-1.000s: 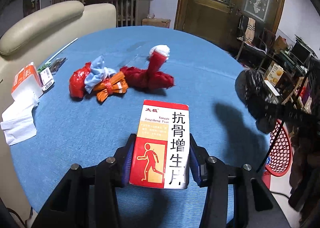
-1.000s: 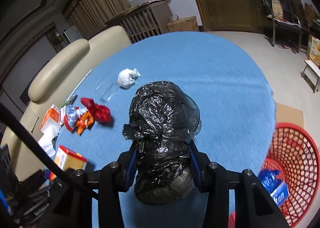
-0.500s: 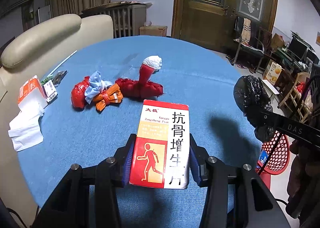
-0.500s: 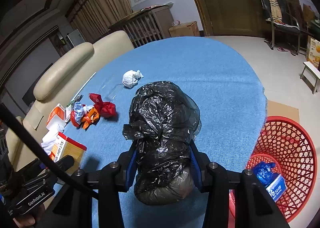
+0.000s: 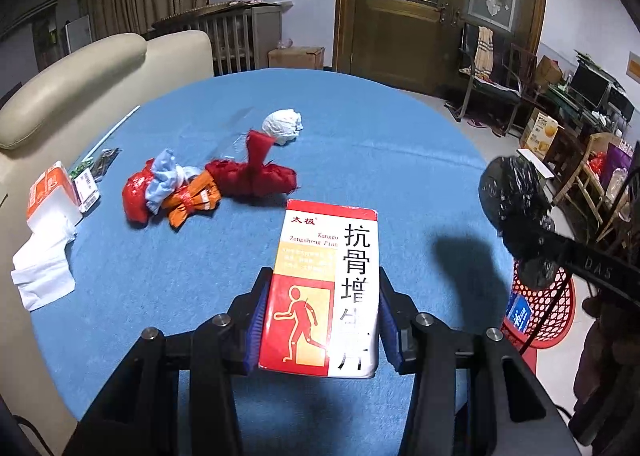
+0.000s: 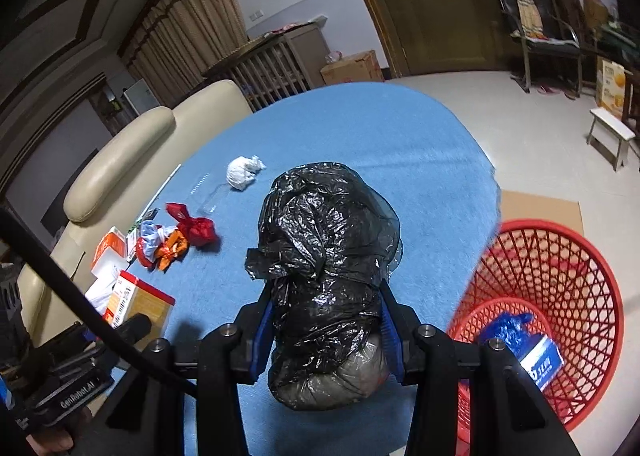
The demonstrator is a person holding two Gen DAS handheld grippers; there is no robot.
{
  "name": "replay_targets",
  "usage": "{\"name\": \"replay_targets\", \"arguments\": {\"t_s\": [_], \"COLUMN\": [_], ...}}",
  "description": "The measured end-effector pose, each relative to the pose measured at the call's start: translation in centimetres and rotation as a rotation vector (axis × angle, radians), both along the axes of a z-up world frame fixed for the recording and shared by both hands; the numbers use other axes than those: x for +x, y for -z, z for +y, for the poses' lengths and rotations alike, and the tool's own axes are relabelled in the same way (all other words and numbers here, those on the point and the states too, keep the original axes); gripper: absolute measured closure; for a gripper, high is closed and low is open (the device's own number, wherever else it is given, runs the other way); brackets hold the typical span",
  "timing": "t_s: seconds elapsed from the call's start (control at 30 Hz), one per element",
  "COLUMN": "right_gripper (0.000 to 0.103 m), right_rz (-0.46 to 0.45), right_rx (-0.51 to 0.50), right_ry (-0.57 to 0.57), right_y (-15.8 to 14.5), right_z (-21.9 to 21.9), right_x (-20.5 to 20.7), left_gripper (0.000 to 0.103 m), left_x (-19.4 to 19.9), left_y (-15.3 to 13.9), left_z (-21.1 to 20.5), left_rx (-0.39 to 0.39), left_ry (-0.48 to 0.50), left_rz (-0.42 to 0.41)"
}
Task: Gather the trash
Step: 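Lift the black bag with the right gripper and hold the medicine box in the left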
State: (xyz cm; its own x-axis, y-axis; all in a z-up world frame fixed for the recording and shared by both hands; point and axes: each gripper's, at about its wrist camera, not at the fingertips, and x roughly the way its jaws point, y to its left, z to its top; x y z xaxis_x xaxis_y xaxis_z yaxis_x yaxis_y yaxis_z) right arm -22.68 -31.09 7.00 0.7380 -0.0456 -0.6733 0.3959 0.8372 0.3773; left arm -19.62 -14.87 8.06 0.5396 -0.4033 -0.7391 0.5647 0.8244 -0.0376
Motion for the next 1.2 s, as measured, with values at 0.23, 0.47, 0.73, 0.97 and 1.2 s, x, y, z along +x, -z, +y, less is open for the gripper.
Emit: {"name": "replay_targets", "arguments": {"t_s": [0.23, 0.47, 0.73, 0.97, 1.2], "right_gripper": [0.054, 0.054, 0.054, 0.054, 0.054], "right_rz": [0.004, 0.024, 0.041, 0.038, 0.023], "right_rx": [-0.009, -0.019, -0.038, -0.037, -0.036], "right_ry": [0.011, -0.014, -0.035, -0.029, -0.02], "right_y": [-0.1, 0.1, 0.2, 0.1, -0.3], "right_z": [-0.9, 0.3, 1.4, 1.1, 1.0], "right_x": [-0.5, 0.4, 0.8, 0.6, 0.1], "left_gripper": [0.054, 0.054, 0.054, 0.054, 0.054], "left_x": [1.4, 2.1, 2.7, 3.2, 3.1], "left_y": [0.4, 0.6, 1.0, 0.8, 0.6], "left_z": [-0.5, 0.6, 1.1, 0.6, -0.3], "left_rx": [0.006, 0.003, 0.017, 0.046, 0.072], "left_ry": [-0.05, -0.073, -0.092, -0.104, -0.103], "left_rz": [0.024, 0.04, 0.049, 0.035, 0.021]}}
